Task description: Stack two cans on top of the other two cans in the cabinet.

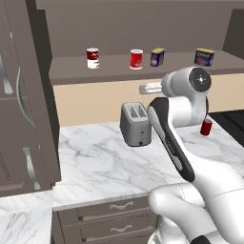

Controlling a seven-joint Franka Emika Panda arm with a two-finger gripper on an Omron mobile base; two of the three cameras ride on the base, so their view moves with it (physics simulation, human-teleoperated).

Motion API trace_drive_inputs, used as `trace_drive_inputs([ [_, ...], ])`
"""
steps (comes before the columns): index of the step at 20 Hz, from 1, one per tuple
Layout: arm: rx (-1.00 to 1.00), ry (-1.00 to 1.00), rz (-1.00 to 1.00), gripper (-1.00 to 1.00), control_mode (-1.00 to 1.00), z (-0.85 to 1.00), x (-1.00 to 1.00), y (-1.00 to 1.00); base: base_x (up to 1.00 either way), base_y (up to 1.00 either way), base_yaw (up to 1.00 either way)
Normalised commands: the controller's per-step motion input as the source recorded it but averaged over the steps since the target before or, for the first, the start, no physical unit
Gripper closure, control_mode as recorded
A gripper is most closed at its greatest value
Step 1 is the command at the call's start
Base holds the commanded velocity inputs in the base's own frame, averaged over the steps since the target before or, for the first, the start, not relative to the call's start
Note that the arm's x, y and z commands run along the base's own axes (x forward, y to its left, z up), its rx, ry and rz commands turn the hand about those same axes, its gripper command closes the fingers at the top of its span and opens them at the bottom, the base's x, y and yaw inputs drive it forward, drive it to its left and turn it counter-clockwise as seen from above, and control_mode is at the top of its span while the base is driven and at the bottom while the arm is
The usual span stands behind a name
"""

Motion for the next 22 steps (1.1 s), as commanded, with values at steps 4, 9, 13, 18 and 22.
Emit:
trace_drive_inputs([
  [4,0.00,0.01,-0.02,-1.00,-1.00,0.44,0.02,0.05,0.00,0.00,0.00],
  [9,0.00,0.02,0.00,-1.00,-1.00,0.29,0.16,0.05,0.00,0.00,0.00],
  [13,0.02,-0.02,0.04,-1.00,-1.00,0.10,0.24,0.07,0.00,0.00,0.00],
  [18,0.00,0.00,0.02,-1.00,-1.00,0.05,0.33,0.06,0.00,0.00,0.00],
  [22,0.00,0.01,0.00,-1.00,-1.00,0.01,0.34,0.03,0.00,0.00,0.00],
])
